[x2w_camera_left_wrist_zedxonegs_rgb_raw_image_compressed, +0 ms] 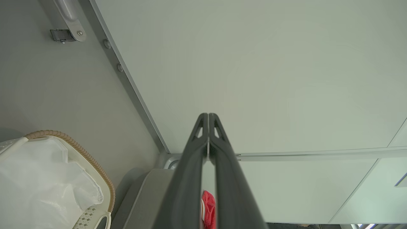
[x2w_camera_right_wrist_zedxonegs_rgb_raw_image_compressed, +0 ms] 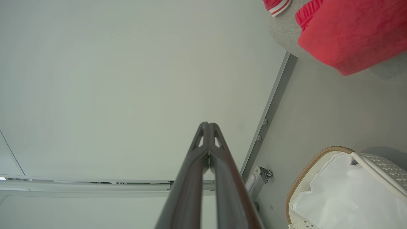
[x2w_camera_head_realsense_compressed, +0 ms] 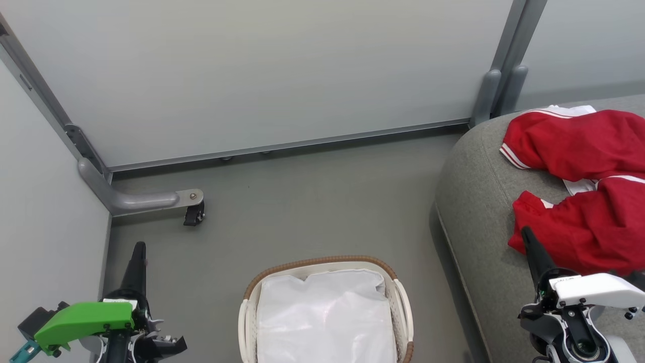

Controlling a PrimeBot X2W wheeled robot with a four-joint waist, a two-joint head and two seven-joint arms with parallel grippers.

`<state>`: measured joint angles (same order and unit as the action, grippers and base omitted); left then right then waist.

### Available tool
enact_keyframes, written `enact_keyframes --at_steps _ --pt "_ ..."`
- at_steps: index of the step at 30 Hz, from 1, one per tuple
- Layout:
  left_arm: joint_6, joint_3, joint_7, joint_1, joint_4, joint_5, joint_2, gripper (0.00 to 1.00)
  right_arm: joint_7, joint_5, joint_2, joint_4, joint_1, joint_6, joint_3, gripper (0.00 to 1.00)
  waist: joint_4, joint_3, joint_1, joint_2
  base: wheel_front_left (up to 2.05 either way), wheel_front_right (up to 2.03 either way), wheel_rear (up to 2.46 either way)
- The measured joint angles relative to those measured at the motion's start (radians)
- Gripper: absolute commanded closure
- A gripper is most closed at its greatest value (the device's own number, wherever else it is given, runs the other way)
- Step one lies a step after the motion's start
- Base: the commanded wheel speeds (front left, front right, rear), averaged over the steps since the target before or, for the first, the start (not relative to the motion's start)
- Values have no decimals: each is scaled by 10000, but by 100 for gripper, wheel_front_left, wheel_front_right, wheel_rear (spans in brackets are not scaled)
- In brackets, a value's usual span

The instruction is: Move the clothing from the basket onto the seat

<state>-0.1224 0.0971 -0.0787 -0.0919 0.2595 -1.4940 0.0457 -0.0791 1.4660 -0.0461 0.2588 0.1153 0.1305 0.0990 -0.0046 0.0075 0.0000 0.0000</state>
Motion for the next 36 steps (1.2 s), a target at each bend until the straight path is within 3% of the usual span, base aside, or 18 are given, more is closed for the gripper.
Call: enact_keyframes --at_steps 19,36 --pt "-54 167 -351 -112 -127 -1164 10 100 -353 1453 -10 -121 -15 0 144 100 46 -44 0 0 0 0 0" --pt "-58 167 -355 -121 -136 -1164 10 100 -353 1453 -10 -123 -17 0 148 100 46 -44 0 0 0 0 0"
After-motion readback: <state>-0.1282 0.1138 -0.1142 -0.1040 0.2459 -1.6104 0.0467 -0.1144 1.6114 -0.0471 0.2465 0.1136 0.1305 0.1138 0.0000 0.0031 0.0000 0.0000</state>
